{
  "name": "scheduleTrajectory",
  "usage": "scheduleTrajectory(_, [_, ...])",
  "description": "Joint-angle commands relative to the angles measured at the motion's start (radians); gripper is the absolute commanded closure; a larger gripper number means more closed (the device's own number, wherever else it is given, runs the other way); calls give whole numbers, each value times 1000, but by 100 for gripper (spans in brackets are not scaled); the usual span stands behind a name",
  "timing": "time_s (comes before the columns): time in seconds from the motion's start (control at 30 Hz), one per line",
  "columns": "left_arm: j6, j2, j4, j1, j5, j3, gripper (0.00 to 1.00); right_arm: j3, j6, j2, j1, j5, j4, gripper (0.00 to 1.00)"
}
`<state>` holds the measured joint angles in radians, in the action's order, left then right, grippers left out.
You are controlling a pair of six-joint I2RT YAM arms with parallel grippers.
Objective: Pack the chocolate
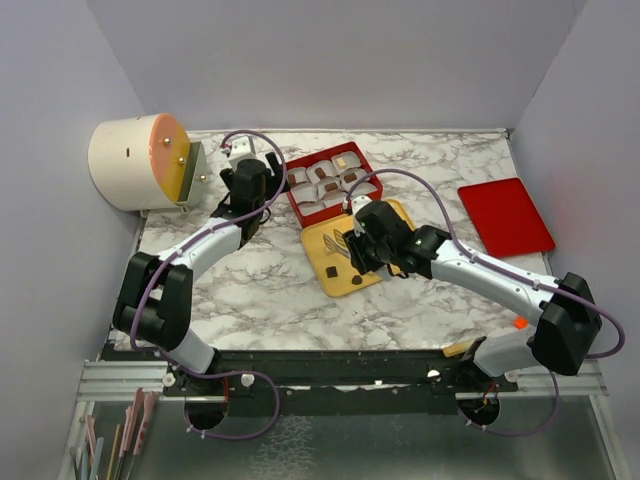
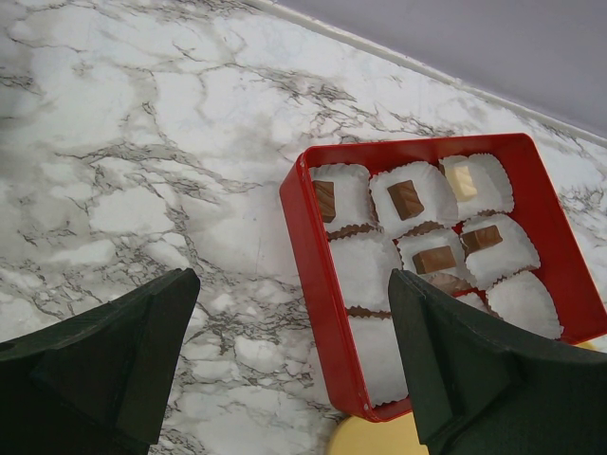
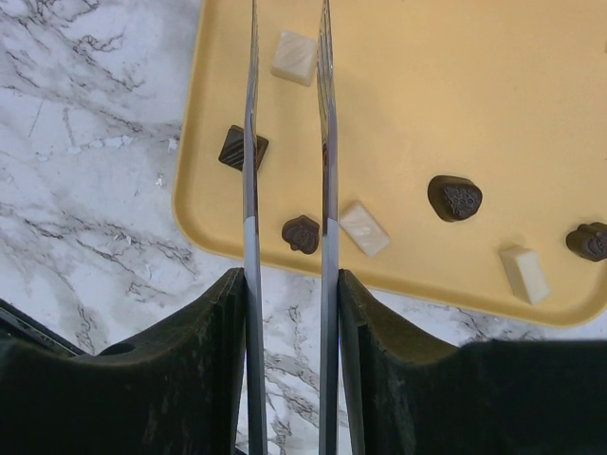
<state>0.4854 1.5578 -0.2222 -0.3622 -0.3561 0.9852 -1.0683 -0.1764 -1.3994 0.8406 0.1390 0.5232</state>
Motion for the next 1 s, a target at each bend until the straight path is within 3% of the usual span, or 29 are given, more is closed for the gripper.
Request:
scheduleTrajectory(0.0, [2,4,-12,2,6,-2,9,-5,-21,-25,15,21,14,57])
scheduleTrajectory(0.97, [7,7,-17,3,6,-4,9,-83,-6,-172,34,74,12,54])
